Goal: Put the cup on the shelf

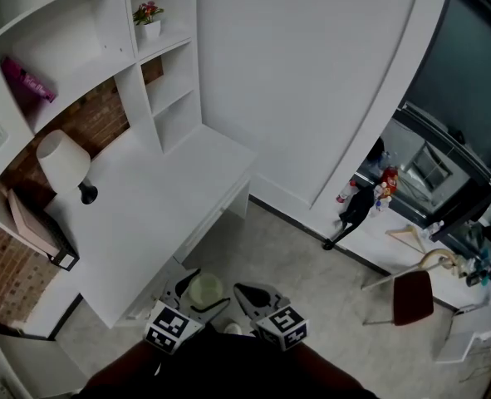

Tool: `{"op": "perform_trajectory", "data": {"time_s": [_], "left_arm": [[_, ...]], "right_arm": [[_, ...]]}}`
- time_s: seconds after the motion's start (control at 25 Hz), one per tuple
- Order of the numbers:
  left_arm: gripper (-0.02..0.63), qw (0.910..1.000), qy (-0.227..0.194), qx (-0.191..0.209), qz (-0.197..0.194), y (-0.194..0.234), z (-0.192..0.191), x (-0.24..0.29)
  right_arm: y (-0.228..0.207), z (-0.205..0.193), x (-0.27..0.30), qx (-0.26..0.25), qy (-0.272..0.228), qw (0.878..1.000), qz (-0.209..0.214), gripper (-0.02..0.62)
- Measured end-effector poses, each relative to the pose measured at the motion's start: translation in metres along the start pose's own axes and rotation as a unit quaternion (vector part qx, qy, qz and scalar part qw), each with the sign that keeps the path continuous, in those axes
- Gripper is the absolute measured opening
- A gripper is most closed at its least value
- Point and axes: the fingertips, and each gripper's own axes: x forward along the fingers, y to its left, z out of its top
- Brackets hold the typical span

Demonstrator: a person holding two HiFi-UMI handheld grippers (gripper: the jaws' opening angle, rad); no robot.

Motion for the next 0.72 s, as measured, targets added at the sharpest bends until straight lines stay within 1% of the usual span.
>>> {"op": "perform_trajectory", "data": {"time_s": [0.24,0.48,0.6,0.72], "left_arm": [[0.393,1.0,0.001,-0.003,-0.007,0.005,-0.001,0.017],[0.393,0.9992,0.017,-0.016,-0.031,0.015,-0.007,0.037],[0.393,0.9986,0.011,-0.014,-0.05,0.02,0.005,0.056],[0.393,0.9985,-0.01,0.001,-0.054,0.032,0.026,0.076]], "right_arm": [[-0.022,-0.008,-0.003,0.031,0.012,0.999,-0.014,0.005],[-0.041,-0.008,0.002,0.029,0.02,0.999,-0.031,0.005],[-0.058,-0.004,0.001,0.03,0.021,0.998,-0.047,0.005],[-0.077,0.003,0.002,0.03,0.021,0.997,-0.06,0.005]]}}
